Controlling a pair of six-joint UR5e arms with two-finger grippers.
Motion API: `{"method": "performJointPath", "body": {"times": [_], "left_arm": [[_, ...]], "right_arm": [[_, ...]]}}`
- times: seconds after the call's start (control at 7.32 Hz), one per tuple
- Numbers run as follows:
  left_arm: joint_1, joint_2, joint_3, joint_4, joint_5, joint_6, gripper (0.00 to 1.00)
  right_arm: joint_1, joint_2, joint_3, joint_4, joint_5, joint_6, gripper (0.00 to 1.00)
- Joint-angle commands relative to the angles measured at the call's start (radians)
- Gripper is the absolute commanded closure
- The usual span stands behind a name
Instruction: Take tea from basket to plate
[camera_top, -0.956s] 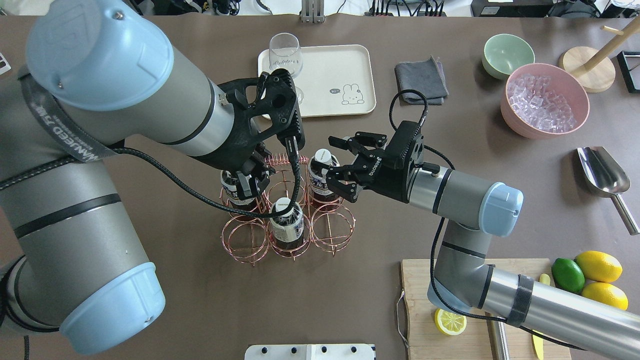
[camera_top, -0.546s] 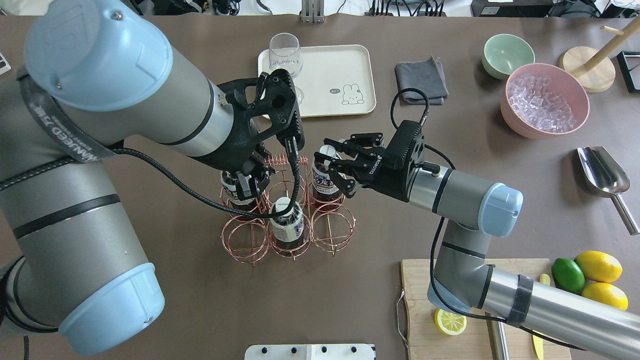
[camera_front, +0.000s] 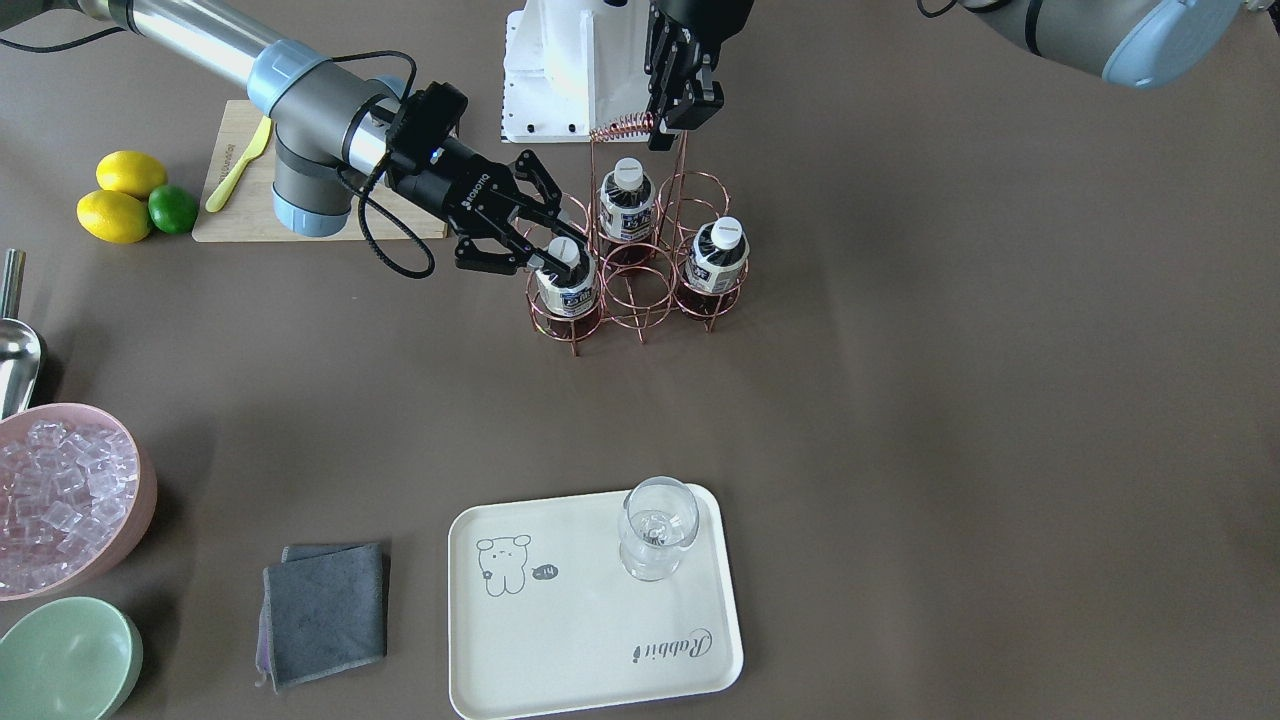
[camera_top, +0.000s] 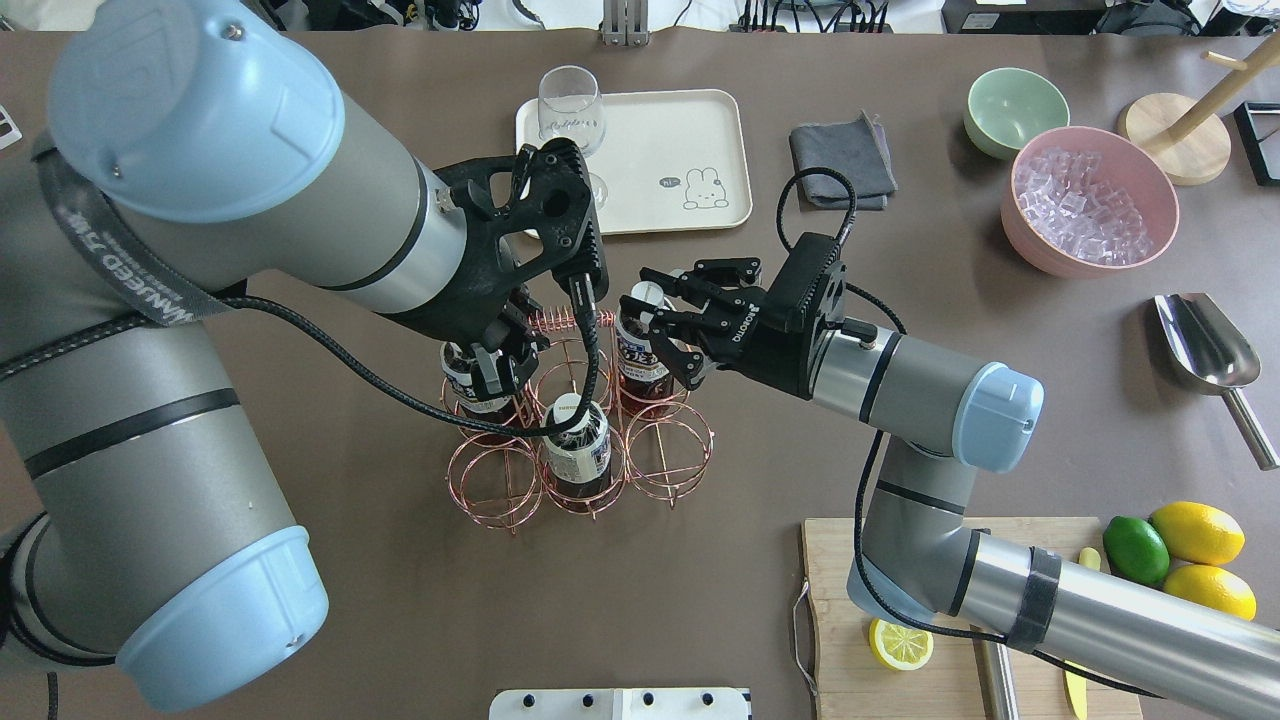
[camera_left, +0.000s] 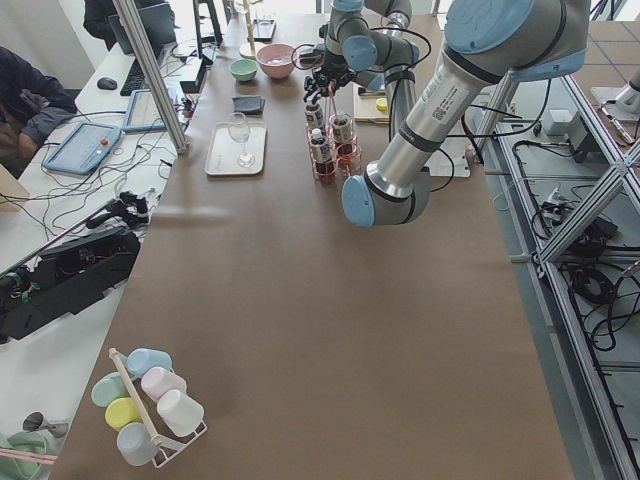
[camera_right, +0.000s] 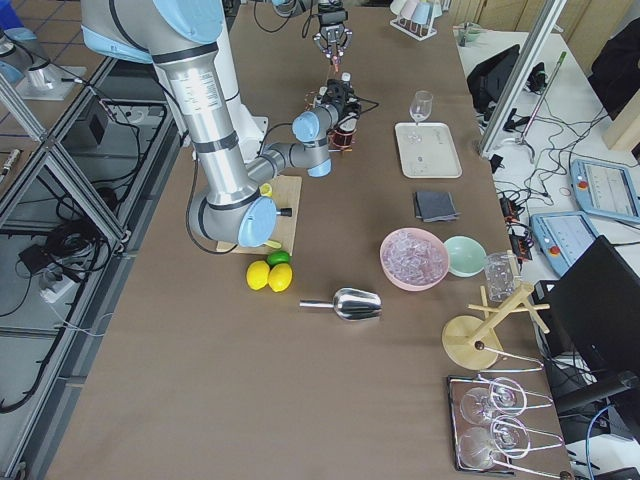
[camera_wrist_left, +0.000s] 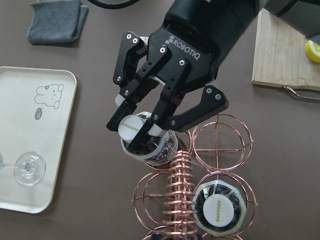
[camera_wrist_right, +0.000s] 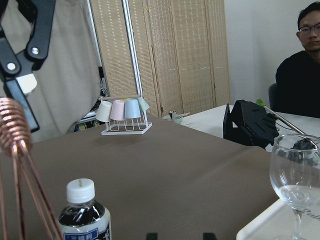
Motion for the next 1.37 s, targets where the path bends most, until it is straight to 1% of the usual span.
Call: {"method": "performJointPath", "body": {"times": [0.0, 0.27, 0.41, 0.82, 0.96, 1.23], "left_arm": [[-0.002, 0.000, -0.002, 0.000, 0.000, 0.000, 1.00], [-0.002, 0.001, -0.008, 0.002, 0.000, 0.000, 1.00], [-0.002, 0.001, -0.008, 0.002, 0.000, 0.000, 1.00], [-0.002, 0.001, -0.008, 0.002, 0.000, 0.000, 1.00], [-0.002, 0.001, -0.008, 0.002, 0.000, 0.002, 1.00], [-0.002, 0.001, -0.008, 0.002, 0.000, 0.002, 1.00]], "right_arm": [[0.002, 0.017, 0.021, -0.002, 0.001, 0.006, 1.00], [0.034, 0.014, 0.059, -0.015, 0.007, 0.024, 1.00], [0.060, 0.015, 0.084, -0.047, 0.021, 0.033, 1.00], [0.112, 0.031, 0.101, -0.064, 0.036, 0.058, 1.00], [0.131, 0.035, 0.128, -0.104, 0.053, 0.066, 1.00], [0.163, 0.043, 0.156, -0.129, 0.067, 0.078, 1.00]]}}
